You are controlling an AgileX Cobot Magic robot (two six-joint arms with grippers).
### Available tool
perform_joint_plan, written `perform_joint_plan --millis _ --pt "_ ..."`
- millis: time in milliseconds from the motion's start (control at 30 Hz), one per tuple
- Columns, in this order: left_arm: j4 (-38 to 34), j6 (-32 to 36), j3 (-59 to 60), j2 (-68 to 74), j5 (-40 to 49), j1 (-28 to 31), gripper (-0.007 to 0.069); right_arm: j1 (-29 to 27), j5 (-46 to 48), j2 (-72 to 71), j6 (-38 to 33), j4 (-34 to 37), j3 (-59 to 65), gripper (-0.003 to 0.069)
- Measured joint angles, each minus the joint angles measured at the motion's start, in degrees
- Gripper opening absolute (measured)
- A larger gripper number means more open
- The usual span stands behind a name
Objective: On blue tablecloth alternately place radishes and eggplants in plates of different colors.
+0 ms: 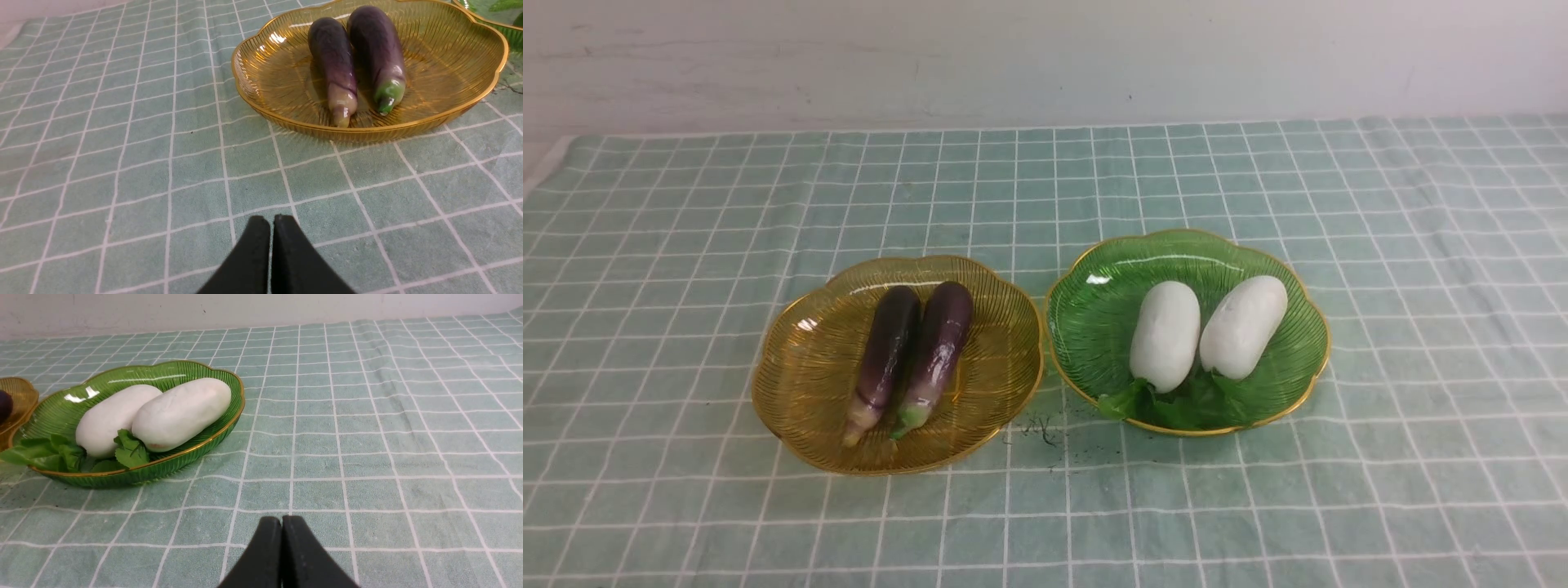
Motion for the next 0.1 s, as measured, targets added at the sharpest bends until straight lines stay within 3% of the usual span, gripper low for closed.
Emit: perform_joint_plan --millis 100 --pt "0.00 0.00 0.00 0.00 0.00 0.00 -0.0008 0.00 0.00 0.00 0.00 0.00 0.00 -0.0015"
